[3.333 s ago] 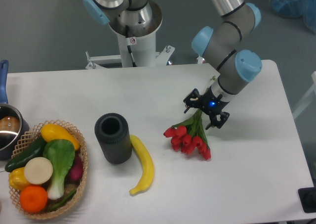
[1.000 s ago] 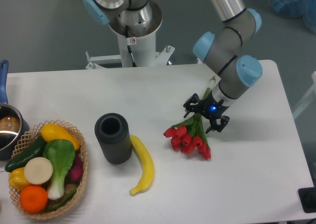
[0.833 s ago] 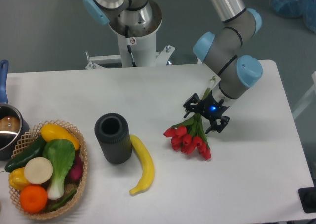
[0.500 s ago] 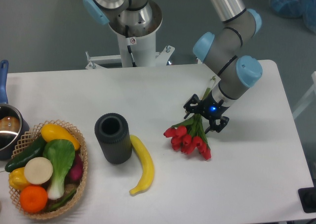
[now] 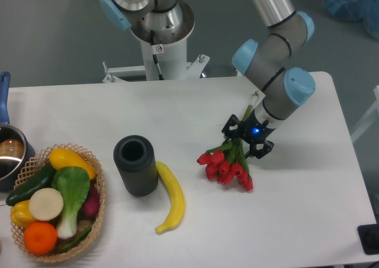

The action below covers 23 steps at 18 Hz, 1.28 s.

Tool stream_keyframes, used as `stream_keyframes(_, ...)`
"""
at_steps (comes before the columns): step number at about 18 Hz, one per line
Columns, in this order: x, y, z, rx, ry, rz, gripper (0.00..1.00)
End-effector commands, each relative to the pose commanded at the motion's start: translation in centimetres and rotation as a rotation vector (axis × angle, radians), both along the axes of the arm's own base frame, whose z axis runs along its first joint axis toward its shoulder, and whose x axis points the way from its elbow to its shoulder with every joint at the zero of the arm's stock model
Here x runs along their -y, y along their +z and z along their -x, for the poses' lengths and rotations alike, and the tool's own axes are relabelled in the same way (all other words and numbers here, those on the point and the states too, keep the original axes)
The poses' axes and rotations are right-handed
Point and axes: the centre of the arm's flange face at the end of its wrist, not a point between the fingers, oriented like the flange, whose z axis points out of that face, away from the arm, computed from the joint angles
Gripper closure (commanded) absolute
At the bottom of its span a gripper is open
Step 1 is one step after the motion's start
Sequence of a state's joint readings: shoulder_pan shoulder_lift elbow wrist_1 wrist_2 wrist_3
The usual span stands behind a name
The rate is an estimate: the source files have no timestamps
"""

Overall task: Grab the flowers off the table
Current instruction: 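Align the gripper fingers around the tulip stems and descend slightly, then close the gripper on the tulip stems, then lift the red tulip bunch up off the table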

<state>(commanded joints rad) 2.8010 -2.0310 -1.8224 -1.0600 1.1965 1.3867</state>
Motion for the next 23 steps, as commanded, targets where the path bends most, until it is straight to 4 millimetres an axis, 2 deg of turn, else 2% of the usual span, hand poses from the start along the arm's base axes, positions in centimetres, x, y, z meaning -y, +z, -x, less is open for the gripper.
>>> stream_keyframes(3, -0.1, 0.1, 0.0, 0.003, 0.002, -0.009, 0.40)
stream_keyframes(10, -0.1, 0.5, -0.1, -0.001, 0.002, -0.010, 0.53)
stream_keyframes(17, -0.1, 1.0, -0.2, -0.004, 0.008, -0.011, 0.56)
stream_keyframes(20, -0.4, 3.6, -0.6, -0.036, 0.010, -0.051, 0.56)
stream_keyframes(23, -0.5, 5.0, -0.7, -0.057, 0.009, -0.066, 0.56)
